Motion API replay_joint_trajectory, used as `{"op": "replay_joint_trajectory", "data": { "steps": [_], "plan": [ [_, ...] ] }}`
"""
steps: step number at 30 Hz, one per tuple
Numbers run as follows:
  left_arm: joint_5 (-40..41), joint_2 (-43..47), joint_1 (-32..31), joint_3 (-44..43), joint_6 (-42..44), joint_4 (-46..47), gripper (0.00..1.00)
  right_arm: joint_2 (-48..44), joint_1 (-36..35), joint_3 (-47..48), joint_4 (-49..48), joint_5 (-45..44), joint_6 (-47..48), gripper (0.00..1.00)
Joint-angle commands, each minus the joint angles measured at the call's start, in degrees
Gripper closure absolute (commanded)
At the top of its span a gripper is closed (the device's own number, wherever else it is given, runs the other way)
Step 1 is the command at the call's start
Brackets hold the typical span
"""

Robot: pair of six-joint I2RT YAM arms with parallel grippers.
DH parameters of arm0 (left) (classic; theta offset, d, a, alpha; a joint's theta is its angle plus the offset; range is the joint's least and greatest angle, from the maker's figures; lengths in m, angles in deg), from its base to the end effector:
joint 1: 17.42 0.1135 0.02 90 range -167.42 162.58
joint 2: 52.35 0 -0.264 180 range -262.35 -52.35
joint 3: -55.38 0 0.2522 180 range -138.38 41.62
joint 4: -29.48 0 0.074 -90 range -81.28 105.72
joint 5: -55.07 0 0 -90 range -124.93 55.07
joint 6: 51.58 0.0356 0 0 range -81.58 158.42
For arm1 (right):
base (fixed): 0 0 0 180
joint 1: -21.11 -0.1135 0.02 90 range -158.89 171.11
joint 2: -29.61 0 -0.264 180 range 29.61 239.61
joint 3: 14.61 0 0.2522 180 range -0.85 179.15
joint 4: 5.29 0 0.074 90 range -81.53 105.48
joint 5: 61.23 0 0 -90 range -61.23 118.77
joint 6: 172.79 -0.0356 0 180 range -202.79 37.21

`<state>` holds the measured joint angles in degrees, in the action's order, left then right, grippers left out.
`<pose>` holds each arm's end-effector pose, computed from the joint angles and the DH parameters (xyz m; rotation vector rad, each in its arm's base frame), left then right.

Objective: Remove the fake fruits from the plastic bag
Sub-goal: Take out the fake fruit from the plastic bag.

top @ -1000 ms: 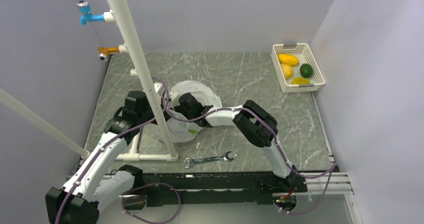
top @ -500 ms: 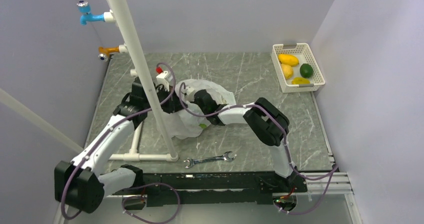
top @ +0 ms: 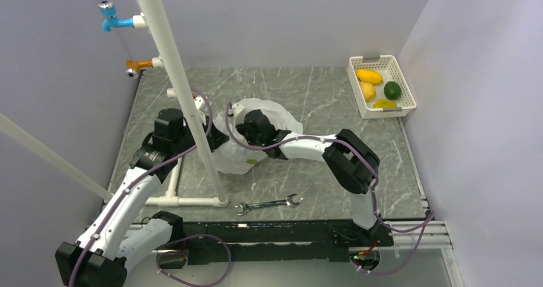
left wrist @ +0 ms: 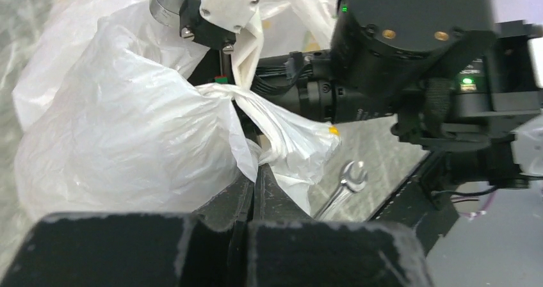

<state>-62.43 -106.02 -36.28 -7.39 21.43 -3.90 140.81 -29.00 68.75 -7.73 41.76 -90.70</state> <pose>0.1923 -0.0831 0.3227 0.3533 2.0210 -0.8747 0.2739 0.3402 0.1952 -0.9000 1.9112 0.8558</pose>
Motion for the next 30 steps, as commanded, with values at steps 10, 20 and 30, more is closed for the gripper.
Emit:
{"op": "replay_joint_trajectory", "data": {
  "steps": [10, 20, 30],
  "plan": [
    [3.66, 0.4, 1.76, 3.53, 3.63, -1.77, 1.0, 18.34, -9.74, 13.17, -5.73, -23.65, -0.35, 0.04],
    [7.42, 4.02, 2.77, 4.74, 4.39, -2.48, 1.0, 10.9, -9.48, 1.04, -9.13, -25.38, 1.91, 0.54],
    [11.81, 3.19, 2.69, 4.51, 5.0, -6.2, 1.0, -5.06, -3.28, -6.43, -11.93, -17.53, -4.46, 0.89]
  ]
}}
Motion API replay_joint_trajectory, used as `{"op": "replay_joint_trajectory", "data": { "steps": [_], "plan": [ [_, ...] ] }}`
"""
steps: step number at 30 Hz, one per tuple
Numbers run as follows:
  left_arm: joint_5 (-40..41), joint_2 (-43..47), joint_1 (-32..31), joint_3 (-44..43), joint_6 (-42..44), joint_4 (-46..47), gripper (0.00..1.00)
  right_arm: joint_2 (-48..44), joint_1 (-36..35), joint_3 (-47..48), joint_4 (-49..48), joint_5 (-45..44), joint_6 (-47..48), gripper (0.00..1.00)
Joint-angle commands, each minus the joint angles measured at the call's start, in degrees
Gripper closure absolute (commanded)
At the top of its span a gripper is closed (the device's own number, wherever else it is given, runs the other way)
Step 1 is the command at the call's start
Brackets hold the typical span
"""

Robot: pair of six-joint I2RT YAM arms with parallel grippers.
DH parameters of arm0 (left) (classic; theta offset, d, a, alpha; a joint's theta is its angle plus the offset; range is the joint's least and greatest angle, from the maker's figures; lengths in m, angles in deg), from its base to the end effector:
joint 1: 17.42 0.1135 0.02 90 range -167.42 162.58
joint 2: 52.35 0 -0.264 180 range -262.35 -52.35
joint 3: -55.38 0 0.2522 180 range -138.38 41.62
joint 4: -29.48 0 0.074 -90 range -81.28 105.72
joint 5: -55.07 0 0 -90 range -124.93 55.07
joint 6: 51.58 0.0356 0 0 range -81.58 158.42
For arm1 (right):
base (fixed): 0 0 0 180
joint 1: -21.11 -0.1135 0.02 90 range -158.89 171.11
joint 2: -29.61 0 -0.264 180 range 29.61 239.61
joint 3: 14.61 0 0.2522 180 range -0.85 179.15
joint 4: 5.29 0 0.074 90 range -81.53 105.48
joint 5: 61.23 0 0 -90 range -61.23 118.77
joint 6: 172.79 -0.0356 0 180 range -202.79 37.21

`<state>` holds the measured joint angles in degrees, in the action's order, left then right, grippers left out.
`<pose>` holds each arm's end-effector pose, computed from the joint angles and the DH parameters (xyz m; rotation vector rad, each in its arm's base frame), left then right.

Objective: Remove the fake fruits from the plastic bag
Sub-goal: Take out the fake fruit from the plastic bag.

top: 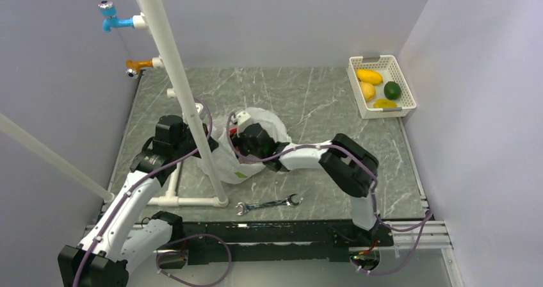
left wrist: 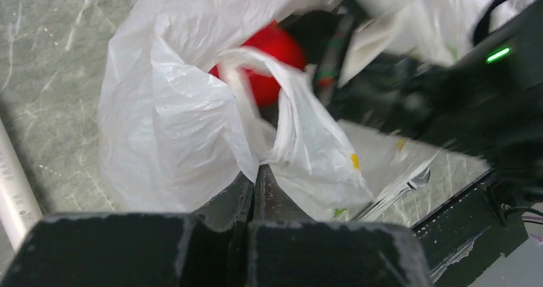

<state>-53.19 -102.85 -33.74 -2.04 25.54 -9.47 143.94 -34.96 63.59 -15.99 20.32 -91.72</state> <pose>0.1829 -0.0652 0.2904 0.2567 2.1501 -0.6366 0.2450 0.3548 0.1585 -0.7336 1.9214 0.5694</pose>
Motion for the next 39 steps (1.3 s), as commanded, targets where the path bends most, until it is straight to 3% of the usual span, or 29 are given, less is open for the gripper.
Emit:
{"op": "replay_joint_trajectory", "data": {
  "steps": [1, 12, 20, 24, 28, 34, 39],
  "plan": [
    [2.73, -0.18, 0.12, -0.75, 0.86, -0.53, 1.0, -9.67, 3.25, -2.05, -4.25, 5.25, -4.19, 0.9],
    [2.79, -2.44, 0.06, -1.44, 1.59, -0.48, 1.0, -19.21, 5.79, -6.56, -3.05, 15.4, -8.24, 0.97],
    [3.94, -0.91, 0.06, -1.21, 1.44, 0.28, 1.0, -20.08, 6.85, -6.89, 0.67, 42.14, -7.7, 0.98],
    [4.2, -0.2, 0.06, -0.74, 1.34, 0.88, 1.0, -22.81, 6.84, -7.48, 2.58, 47.08, -7.33, 0.98],
    [3.51, -1.52, 0.06, -1.28, 1.43, 0.26, 1.0, -28.77, 6.82, -7.79, 4.81, 42.67, -6.56, 0.98],
    [1.05, -2.62, 0.06, -1.08, 1.45, 0.85, 1.0, -38.23, 7.83, -7.92, 8.14, 24.44, -4.48, 1.0],
    [-3.51, -4.73, 0.06, -1.34, 1.78, 1.39, 1.0, -40.6, 17.19, -6.54, 11.61, 13.25, -6.04, 1.0]
  ]
}}
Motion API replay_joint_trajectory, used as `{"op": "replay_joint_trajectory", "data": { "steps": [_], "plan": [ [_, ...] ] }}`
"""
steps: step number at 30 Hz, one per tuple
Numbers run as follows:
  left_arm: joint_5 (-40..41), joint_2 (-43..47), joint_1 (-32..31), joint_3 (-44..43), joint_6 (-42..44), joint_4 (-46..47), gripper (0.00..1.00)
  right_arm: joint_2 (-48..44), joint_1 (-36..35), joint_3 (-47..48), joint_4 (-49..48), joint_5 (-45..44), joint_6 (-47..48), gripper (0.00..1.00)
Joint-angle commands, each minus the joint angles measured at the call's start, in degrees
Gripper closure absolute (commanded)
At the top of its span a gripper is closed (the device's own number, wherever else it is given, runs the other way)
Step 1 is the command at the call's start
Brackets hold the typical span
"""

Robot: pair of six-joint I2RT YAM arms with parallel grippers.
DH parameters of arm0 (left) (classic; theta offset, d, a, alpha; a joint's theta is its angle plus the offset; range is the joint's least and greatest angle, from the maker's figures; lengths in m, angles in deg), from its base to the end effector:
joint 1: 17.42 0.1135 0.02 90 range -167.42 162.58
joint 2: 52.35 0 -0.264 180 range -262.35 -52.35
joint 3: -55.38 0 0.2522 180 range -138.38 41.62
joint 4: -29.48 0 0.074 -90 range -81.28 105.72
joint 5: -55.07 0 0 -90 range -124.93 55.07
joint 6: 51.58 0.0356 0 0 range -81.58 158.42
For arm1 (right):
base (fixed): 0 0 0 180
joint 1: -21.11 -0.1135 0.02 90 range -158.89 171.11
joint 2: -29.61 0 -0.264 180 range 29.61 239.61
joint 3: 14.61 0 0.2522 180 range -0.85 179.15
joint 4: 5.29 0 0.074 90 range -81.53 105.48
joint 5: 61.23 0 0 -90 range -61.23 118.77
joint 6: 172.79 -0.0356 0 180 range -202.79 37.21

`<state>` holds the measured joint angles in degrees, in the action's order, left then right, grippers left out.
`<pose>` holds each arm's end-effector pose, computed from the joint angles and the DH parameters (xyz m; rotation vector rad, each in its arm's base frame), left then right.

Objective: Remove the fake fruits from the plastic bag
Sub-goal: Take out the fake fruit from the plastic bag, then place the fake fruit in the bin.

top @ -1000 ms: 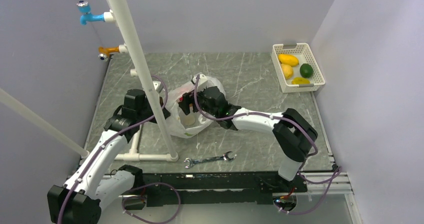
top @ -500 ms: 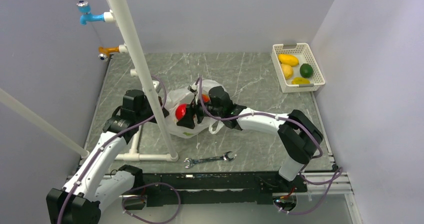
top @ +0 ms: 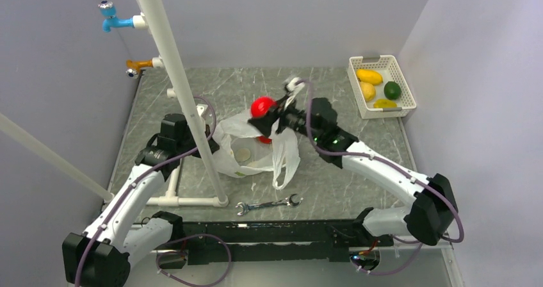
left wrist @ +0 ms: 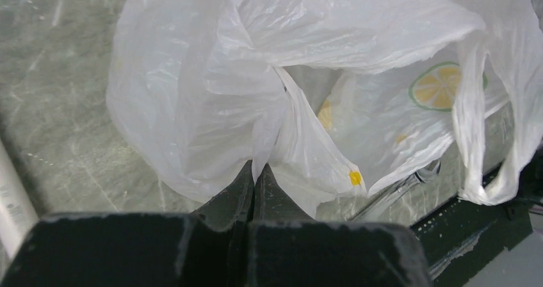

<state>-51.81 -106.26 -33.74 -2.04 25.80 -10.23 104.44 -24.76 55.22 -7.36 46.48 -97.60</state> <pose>0.1923 -0.0671 0.2785 0.2399 2.2244 -0.6033 0.2080 0.2300 0.3408 -0.7014 1.5791 1.0502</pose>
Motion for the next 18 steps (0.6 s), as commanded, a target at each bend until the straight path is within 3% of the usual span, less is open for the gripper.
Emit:
{"op": "replay_joint_trajectory", "data": {
  "steps": [1, 5, 8, 18],
  "plan": [
    [-6.15, -1.73, 0.08, -1.3, 1.58, 2.5, 1.0, -0.85, 8.46, 2.49, 4.49, -16.32, 0.51, 1.0],
    [-9.7, -3.83, -0.06, -1.05, 1.76, 2.6, 1.0, 2.19, 13.82, 5.36, 10.04, -34.83, 2.67, 1.0],
    [-12.33, -6.17, -0.96, -1.47, 2.19, 2.17, 1.0, 4.81, 19.35, 6.88, 12.86, -42.51, 3.2, 1.0],
    [-16.29, -14.64, -5.66, -3.62, 4.19, -1.32, 1.0, 13.63, 36.4, 8.8, 12.55, -45.11, 2.03, 0.99]
  ]
}}
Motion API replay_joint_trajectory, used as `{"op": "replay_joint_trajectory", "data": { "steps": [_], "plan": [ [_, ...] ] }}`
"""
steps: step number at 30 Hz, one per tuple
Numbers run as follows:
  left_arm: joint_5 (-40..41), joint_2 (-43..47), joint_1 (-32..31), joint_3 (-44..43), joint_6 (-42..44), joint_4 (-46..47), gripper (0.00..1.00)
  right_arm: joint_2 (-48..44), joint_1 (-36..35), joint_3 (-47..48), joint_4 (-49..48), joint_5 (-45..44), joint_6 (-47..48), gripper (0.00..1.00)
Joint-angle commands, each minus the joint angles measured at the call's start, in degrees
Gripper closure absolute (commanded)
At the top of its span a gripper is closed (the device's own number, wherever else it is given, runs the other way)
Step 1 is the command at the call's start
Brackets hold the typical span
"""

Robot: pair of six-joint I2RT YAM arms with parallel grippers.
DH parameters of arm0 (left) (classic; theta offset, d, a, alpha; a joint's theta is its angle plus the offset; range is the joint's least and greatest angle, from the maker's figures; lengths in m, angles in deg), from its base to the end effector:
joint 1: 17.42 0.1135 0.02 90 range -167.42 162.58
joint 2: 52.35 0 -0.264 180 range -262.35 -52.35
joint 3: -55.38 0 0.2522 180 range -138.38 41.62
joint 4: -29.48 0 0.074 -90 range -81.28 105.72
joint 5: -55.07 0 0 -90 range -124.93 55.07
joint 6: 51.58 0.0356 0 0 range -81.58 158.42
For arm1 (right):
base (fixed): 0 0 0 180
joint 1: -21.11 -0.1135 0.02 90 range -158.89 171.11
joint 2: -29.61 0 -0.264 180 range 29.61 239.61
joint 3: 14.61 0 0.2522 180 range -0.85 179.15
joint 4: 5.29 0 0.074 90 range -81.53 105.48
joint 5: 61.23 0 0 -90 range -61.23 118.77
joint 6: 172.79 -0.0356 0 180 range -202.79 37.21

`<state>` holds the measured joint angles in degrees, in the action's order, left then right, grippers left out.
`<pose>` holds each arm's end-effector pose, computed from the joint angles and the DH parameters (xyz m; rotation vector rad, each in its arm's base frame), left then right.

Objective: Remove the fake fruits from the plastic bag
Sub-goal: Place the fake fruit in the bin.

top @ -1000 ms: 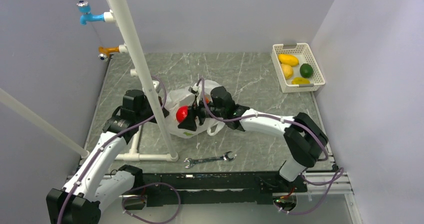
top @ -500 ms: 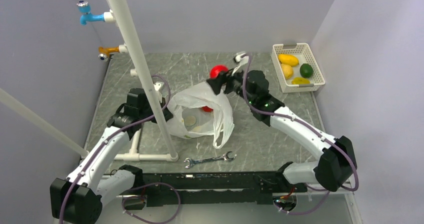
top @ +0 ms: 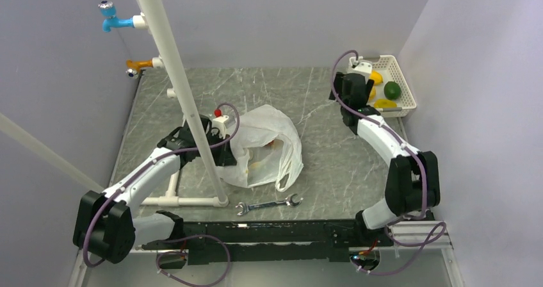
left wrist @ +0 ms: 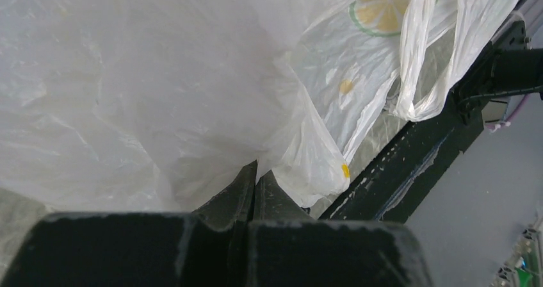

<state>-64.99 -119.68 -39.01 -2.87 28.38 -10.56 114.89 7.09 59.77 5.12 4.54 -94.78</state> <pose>0.2128 -0.1034 0.2381 0.4912 2.4163 -0.8831 0.3384 0.0694 0.2902 0.2437 1.8944 -0.1047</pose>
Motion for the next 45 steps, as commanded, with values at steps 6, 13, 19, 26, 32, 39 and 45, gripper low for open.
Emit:
{"op": "replay_joint_trajectory", "data": {
  "steps": [6, 13, 19, 26, 32, 39, 45],
  "plan": [
    [2.41, 0.11, -0.38, -3.02, 2.23, -2.4, 1.0, 14.69, 12.35, 13.29, 2.99, 0.39, -3.26, 0.99],
    [3.25, 2.78, -0.39, -2.0, 4.93, -3.3, 1.0, 23.67, 16.86, 24.25, 9.39, 3.27, -4.08, 0.95],
    [8.02, 2.04, -0.32, -1.41, 5.93, -4.89, 1.0, 29.02, 17.28, 31.03, 10.0, 3.7, -0.71, 0.9],
    [9.84, 5.8, 6.62, 0.94, 6.19, -5.56, 1.0, 29.95, 18.49, 30.33, 7.79, 7.76, 2.9, 0.87],
    [13.76, 3.02, 8.55, -1.72, 8.54, -7.33, 1.0, 34.01, 20.73, 36.93, 12.8, 11.76, 3.29, 0.85],
    [9.83, 0.83, 9.37, -3.31, 4.94, -3.98, 1.0, 35.98, 23.62, 40.78, 13.68, 11.7, 3.03, 0.83],
    [8.85, 1.12, 9.44, -3.14, 5.79, -0.45, 1.0, 41.96, 26.07, 51.01, 18.38, 10.12, 2.8, 0.8]
  ]
}}
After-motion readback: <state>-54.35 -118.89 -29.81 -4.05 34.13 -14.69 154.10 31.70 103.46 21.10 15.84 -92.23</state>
